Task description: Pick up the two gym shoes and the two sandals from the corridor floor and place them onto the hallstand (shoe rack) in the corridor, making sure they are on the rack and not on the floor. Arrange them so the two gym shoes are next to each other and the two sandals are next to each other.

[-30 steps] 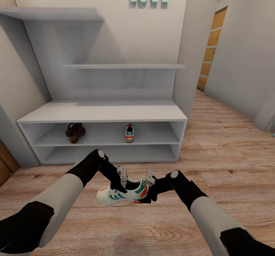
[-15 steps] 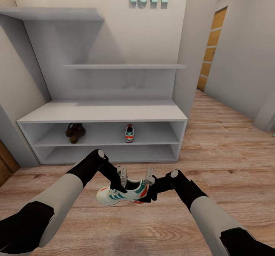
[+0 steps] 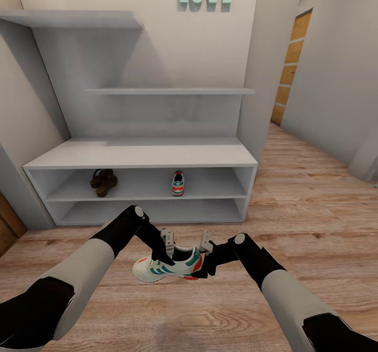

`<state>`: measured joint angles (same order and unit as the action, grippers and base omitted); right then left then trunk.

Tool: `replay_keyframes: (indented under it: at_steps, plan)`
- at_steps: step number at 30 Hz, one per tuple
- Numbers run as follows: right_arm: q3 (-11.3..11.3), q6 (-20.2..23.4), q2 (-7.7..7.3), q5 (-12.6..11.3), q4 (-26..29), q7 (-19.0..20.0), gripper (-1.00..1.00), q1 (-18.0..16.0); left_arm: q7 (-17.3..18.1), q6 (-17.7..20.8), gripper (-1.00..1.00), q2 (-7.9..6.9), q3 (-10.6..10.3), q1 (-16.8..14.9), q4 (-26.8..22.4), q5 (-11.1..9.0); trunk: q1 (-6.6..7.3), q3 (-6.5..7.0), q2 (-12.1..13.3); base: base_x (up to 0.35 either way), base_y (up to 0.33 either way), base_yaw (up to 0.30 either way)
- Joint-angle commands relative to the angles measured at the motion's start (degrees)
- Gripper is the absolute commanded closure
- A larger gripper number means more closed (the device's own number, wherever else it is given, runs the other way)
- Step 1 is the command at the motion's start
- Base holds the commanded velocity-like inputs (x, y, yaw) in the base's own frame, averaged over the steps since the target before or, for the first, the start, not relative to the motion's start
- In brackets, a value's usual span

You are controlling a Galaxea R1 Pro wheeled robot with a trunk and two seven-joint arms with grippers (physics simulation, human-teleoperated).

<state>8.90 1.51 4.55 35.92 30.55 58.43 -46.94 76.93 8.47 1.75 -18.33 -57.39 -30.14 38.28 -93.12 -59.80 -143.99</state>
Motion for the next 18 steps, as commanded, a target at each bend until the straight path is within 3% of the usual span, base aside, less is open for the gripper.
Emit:
replay_keyframes:
  at_steps: [1, 3, 4, 18]
  plan:
    - [0.0, 0.1, 0.02, -0.3, 0.0, 0.0, 1.0, 0.0, 0.0, 0.0, 1.0, 0.01, 0.0, 0.0, 0.0, 0.0, 0.0, 0.0, 0.0, 0.0, 0.0, 0.0]
    - [0.0, 0.1, 0.02, -0.3, 0.0, 0.0, 1.0, 0.0, 0.0, 0.0, 1.0, 0.01, 0.0, 0.0, 0.0, 0.0, 0.0, 0.0, 0.0, 0.0, 0.0, 0.0]
    - [0.0, 0.1, 0.02, -0.3, 0.0, 0.0, 1.0, 0.0, 0.0, 0.0, -1.0, 0.01, 0.0, 0.0, 0.0, 0.0, 0.0, 0.0, 0.0, 0.0, 0.0, 0.0]
    - [0.0, 0.1, 0.02, -0.3, 0.0, 0.0, 1.0, 0.0, 0.0, 0.0, -1.0, 0.01, 0.0, 0.0, 0.0, 0.0, 0.0, 0.0, 0.0, 0.0, 0.0, 0.0]
